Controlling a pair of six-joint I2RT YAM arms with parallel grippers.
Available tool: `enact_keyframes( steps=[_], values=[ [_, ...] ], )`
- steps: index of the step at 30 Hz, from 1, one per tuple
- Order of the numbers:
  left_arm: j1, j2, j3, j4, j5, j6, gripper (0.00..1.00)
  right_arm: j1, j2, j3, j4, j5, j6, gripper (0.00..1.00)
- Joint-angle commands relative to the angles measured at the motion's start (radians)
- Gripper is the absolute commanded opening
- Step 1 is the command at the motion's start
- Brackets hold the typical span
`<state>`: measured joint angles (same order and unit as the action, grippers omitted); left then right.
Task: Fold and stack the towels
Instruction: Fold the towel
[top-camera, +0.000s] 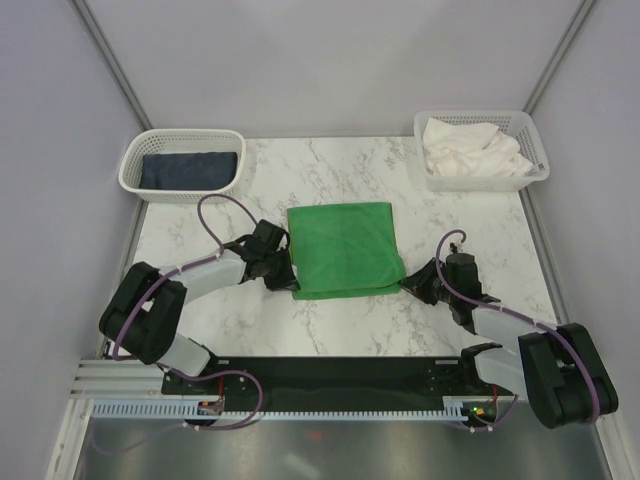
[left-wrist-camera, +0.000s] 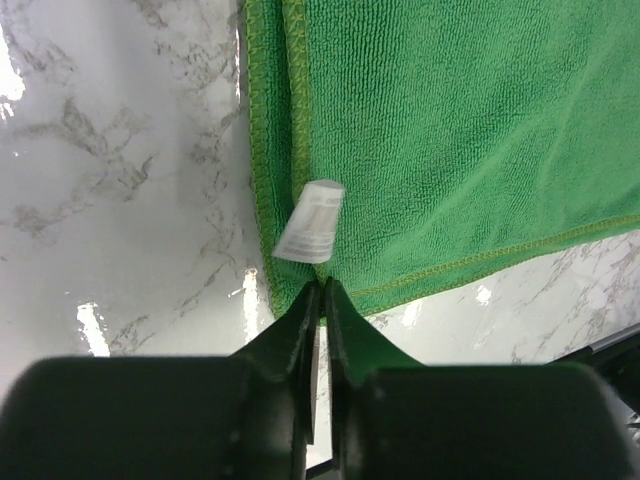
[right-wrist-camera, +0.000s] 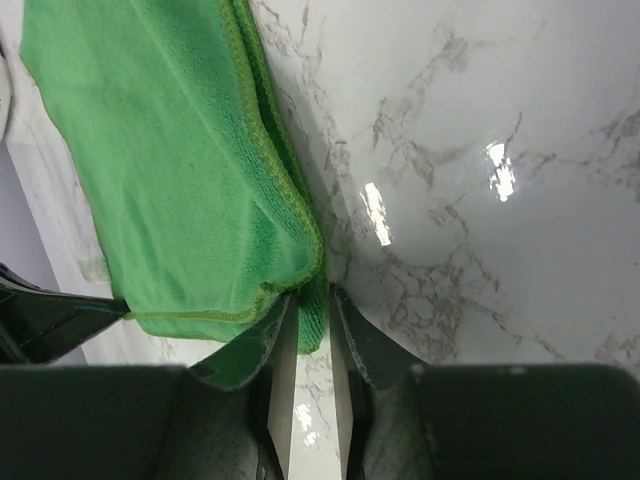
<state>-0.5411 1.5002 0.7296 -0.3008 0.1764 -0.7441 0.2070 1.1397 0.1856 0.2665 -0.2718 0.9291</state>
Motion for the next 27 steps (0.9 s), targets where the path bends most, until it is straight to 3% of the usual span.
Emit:
enact_keyframes(
  steps=[1, 5, 27],
  values=[
    [-0.005, -0.034, 0.019, -0.009, -0.002, -0.012, 0.08, 0.006, 0.018, 0.000, -0.004, 0.025, -0.012, 0.25],
    [-0.005, -0.043, 0.022, -0.024, -0.002, 0.000, 0.02, 0.008, 0.015, 0.018, -0.056, 0.059, -0.042, 0.00],
    [-0.005, -0.081, -0.045, -0.055, -0.012, 0.022, 0.02, 0.006, -0.035, 0.041, -0.136, 0.117, -0.076, 0.00]
  ],
)
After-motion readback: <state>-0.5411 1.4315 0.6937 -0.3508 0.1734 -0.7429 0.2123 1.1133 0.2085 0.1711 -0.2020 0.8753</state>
